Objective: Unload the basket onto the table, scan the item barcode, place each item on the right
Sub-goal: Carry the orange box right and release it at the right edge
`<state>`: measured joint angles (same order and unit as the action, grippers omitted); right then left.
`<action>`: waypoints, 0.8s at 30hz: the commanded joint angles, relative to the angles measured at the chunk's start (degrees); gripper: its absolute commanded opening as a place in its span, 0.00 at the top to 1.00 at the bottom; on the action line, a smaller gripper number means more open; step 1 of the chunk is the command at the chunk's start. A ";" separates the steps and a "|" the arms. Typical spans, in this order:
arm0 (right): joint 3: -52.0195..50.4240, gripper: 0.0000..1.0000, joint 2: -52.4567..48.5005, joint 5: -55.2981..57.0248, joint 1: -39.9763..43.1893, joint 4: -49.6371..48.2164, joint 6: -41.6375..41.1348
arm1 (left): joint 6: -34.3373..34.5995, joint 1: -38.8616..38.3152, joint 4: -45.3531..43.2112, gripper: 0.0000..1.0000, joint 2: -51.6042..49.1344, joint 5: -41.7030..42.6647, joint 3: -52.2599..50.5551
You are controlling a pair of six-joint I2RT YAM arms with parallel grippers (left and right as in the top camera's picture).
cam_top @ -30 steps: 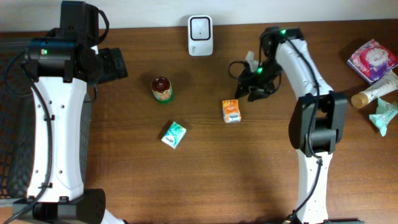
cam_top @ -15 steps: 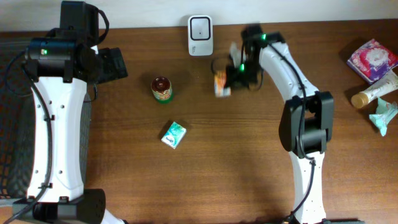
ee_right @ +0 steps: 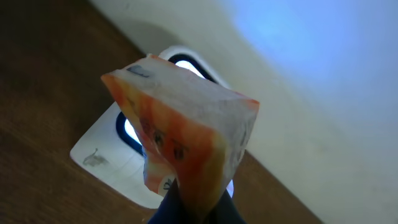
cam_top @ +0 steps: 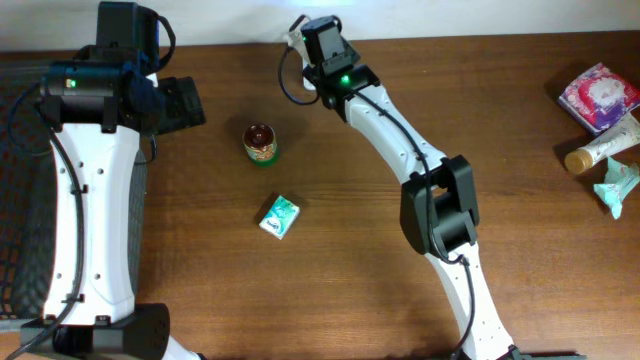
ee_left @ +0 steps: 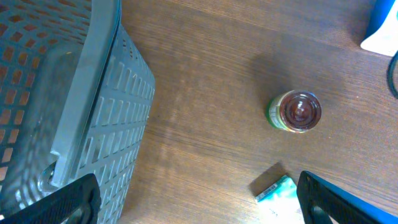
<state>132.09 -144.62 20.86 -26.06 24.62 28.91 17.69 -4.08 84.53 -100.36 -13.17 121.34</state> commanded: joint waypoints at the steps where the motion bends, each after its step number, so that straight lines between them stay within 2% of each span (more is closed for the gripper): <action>1: 1.57 0.96 0.72 6.23 0.35 -0.59 -6.47 | -0.66 0.11 -0.02 0.01 0.17 -0.59 0.57; 4: 4.68 0.96 4.37 10.25 4.22 2.67 -20.59 | -0.66 0.11 -0.02 0.01 0.17 -0.59 0.57; 6: 6.78 0.96 8.50 10.23 9.86 10.38 -33.00 | -0.66 0.11 -0.02 0.01 0.20 -0.59 0.57; 10: 7.02 0.96 13.27 10.23 24.94 31.08 -47.50 | -0.66 0.11 -0.02 0.01 0.17 -0.59 0.57; 12: 6.56 0.96 12.74 9.49 31.08 39.45 -50.16 | -0.66 0.11 -0.02 0.01 0.17 -0.59 0.57; 14: 3.72 0.96 11.98 1.95 38.07 42.93 -50.21 | -0.66 0.11 -0.02 0.01 0.20 -0.59 0.57; 19: -8.55 0.95 11.91 -2.69 48.02 39.63 -50.45 | -0.66 0.11 -0.02 0.01 0.20 -0.59 0.57; 20: -11.30 0.88 11.91 -2.19 49.11 37.97 -50.40 | -0.66 0.11 -0.02 0.01 0.17 -0.59 0.57; 22: -14.80 0.64 11.91 -2.25 50.84 35.43 -50.42 | -0.66 0.11 -0.02 0.01 0.17 -0.59 0.57; 23: -15.26 0.56 11.91 -2.25 51.32 34.53 -50.38 | -0.66 0.11 -0.02 0.01 0.20 -0.59 0.57; 24: -14.71 0.30 12.07 -2.40 51.49 34.14 -48.89 | -0.66 0.11 -0.02 0.01 0.20 -0.59 0.57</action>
<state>117.45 -132.77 18.85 24.80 59.72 -21.10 17.69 -4.08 84.55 -100.36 -13.15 121.34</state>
